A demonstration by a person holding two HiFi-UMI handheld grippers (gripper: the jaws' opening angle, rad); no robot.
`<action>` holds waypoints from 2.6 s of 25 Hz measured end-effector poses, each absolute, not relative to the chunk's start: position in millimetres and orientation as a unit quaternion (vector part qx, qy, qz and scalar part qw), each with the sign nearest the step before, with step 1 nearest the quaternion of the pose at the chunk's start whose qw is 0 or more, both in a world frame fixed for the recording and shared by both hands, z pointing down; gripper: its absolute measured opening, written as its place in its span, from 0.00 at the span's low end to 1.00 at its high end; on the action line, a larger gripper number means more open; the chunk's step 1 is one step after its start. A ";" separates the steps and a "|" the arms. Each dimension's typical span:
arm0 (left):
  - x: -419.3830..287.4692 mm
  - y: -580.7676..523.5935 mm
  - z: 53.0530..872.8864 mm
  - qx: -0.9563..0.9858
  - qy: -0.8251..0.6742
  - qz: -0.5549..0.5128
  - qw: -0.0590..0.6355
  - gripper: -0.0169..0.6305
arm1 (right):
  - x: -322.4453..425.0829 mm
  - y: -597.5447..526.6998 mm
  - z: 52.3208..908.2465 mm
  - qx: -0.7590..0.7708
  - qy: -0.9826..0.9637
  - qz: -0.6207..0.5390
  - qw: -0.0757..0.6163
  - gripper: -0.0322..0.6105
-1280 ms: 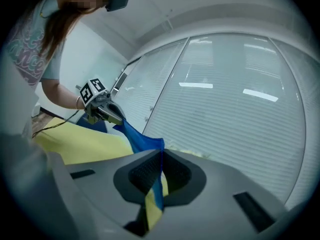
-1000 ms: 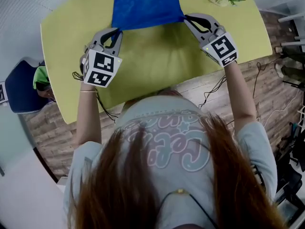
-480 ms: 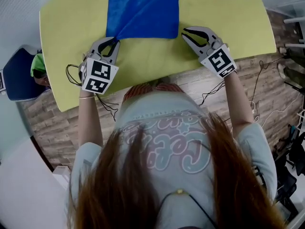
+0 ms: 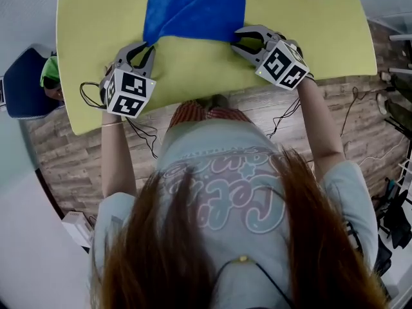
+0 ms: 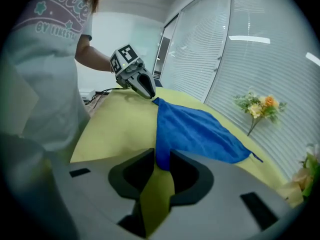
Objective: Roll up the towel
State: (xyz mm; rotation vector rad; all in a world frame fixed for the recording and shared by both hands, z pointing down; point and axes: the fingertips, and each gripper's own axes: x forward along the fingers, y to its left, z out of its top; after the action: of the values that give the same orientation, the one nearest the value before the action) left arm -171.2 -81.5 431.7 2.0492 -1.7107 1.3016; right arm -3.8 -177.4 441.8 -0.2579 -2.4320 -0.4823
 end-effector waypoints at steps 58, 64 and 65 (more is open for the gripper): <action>-122.1 -74.6 442.1 0.713 -0.504 0.483 0.069 0.06 | 44.6 -194.2 377.5 -0.081 -0.958 -0.178 0.211 0.08; -129.6 -72.2 437.5 0.705 -0.536 0.459 0.075 0.06 | -6.4 -191.2 353.8 -0.153 -0.935 -0.234 0.219 0.08; -129.3 -72.1 437.2 0.704 -0.538 0.457 0.077 0.06 | -16.2 -191.9 352.2 -0.165 -0.930 -0.243 0.223 0.08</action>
State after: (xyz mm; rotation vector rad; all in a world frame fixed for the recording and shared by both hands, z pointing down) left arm -129.3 -72.1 437.2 2.1104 -1.6124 1.3692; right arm -16.2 -191.9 352.2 -0.4559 -2.5666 -0.6700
